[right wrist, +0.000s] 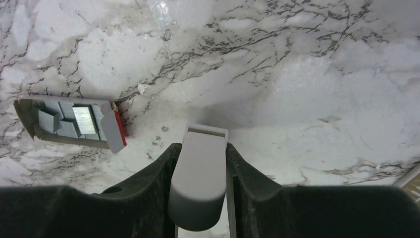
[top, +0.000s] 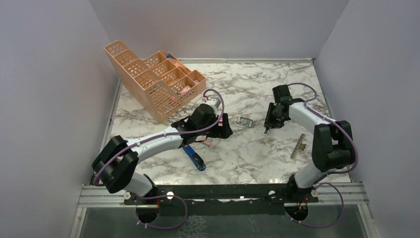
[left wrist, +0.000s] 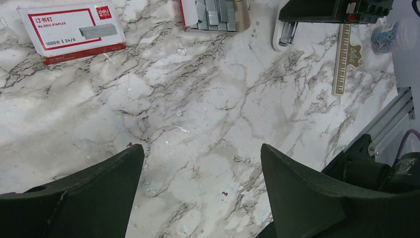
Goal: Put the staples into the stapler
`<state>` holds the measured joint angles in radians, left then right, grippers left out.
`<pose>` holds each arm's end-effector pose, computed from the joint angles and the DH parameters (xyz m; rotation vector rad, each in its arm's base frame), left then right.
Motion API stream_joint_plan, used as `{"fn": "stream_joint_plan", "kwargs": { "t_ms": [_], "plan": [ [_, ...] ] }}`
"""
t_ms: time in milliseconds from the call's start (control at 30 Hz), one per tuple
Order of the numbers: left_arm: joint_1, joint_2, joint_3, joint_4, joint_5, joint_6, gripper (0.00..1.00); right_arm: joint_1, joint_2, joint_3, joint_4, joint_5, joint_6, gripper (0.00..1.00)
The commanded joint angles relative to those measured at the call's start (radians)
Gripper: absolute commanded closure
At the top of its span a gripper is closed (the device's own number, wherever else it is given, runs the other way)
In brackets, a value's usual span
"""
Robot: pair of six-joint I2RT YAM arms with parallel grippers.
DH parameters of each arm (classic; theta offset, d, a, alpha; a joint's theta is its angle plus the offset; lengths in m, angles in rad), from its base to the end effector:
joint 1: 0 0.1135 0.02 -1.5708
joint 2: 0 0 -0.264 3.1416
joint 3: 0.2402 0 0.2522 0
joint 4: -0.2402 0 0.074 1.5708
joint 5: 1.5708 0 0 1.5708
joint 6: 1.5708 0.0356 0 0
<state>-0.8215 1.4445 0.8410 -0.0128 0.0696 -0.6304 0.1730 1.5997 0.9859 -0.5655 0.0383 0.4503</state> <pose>0.2106 -0.2300 0.2225 0.2641 2.3154 -0.8605 0.2999 0.0510 0.1841 0.3911 2.7271 0.1173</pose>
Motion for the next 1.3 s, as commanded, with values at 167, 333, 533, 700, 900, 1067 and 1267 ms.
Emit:
{"fn": "stream_joint_plan", "kwargs": {
  "t_ms": [167, 333, 533, 700, 900, 1067, 1267],
  "plan": [
    [0.009, -0.003, 0.050, -0.033, 0.008, 0.048, 0.10, -0.046, 0.068, 0.031, 0.005, -0.029, -0.064, 0.61],
    [0.010, -0.002, 0.050, -0.038, 0.011, 0.050, 0.10, -0.048, 0.095, 0.026, 0.004, -0.058, -0.066, 0.61],
    [0.015, 0.004, 0.052, -0.044, 0.011, 0.055, 0.10, -0.049, 0.093, 0.022, 0.007, -0.053, -0.076, 0.53],
    [0.019, -0.006, 0.061, -0.061, -0.007, 0.064, 0.10, -0.049, 0.043, 0.030, -0.010, -0.048, -0.076, 0.44],
    [0.025, -0.044, 0.073, -0.102, -0.060, 0.071, 0.10, -0.048, -0.138, 0.000, 0.006, -0.065, -0.099, 0.25],
    [0.028, -0.095, 0.075, -0.156, -0.192, 0.035, 0.10, -0.032, -0.263, -0.034, 0.049, -0.196, -0.179, 0.26],
    [0.032, -0.212, 0.058, -0.184, -0.369, 0.004, 0.10, 0.167, -0.326, -0.079, 0.185, -0.300, -0.192, 0.34]
  ]
}}
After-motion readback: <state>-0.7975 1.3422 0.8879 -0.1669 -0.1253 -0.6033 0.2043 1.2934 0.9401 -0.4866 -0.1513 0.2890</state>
